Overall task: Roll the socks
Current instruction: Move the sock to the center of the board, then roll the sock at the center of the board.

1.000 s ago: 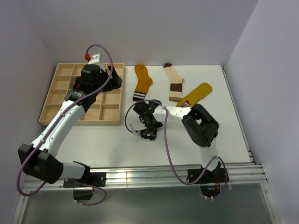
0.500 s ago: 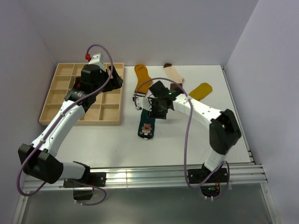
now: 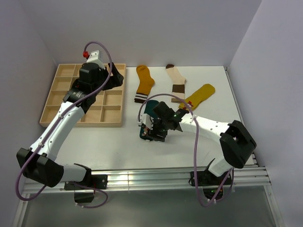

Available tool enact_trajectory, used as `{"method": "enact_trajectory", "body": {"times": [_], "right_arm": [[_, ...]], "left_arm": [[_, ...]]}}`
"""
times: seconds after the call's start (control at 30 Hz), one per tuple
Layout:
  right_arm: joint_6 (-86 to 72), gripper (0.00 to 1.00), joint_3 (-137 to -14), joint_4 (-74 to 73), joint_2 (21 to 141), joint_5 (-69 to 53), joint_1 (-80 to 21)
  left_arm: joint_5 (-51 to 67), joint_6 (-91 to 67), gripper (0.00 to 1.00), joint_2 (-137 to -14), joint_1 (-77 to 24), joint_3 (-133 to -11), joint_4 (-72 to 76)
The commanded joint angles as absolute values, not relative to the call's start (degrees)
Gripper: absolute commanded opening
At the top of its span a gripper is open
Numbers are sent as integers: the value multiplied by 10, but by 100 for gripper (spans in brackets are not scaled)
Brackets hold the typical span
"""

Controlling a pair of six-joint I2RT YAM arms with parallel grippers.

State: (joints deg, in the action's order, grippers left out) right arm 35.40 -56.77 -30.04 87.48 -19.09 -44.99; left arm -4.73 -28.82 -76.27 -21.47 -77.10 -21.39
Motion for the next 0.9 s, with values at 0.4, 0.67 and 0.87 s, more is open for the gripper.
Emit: {"method": "enact_trajectory", "body": {"times": [0.4, 0.67, 0.87], "right_arm": [[243, 65, -554, -128, 938, -100, -556], [247, 65, -548, -110, 965, -43, -568], [242, 65, -559, -112, 965, -5, -568]], "left_arm": [[-44, -300, 84, -738, -217, -775, -171], [-44, -293, 84, -744, -217, -767, -165], [-40, -289, 84, -748, -218, -759, -159]]}}
